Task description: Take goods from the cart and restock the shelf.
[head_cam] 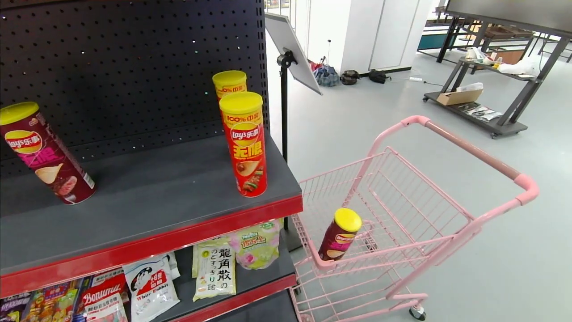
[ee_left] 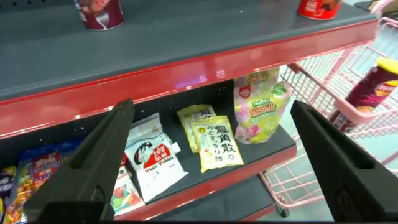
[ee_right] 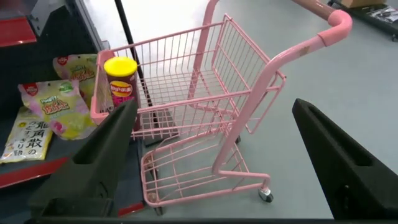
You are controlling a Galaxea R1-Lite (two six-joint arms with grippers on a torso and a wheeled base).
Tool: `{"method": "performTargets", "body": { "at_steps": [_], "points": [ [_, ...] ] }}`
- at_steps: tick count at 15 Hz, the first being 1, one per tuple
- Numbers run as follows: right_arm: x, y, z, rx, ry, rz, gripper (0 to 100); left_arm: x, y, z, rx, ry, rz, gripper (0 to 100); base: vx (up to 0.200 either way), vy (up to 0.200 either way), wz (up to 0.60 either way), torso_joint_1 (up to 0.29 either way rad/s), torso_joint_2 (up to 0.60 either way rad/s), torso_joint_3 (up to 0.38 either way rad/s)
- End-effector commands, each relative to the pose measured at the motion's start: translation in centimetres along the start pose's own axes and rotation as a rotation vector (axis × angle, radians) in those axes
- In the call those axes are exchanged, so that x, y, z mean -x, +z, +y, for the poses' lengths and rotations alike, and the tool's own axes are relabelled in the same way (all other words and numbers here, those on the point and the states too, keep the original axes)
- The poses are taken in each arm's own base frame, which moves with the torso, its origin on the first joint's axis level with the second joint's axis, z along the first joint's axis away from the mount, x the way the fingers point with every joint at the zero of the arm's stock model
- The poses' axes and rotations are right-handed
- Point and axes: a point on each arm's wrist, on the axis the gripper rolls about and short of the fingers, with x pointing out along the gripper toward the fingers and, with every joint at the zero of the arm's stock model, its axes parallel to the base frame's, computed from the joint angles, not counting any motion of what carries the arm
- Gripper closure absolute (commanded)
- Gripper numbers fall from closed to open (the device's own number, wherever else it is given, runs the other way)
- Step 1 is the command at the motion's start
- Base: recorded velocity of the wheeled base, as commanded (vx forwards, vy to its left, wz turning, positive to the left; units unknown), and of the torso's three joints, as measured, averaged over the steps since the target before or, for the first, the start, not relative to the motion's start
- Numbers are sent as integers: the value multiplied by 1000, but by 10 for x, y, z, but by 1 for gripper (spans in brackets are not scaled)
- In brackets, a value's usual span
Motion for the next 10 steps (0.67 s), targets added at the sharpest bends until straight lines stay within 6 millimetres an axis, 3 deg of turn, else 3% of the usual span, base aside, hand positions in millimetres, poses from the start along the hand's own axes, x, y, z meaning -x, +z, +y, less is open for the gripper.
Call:
{"method": "performTargets", "body": {
  "at_steps": [1, 10],
  "points": [
    [0, 0, 0, 0, 1, 1, 0, 0, 0, 0, 0, 0, 1, 0, 0, 0, 0, 0, 0, 0],
    [0, 0, 0, -3, 1, 1, 0, 0, 0, 0, 2, 0, 1, 0, 0, 0, 0, -137, 365, 223]
  ]
}}
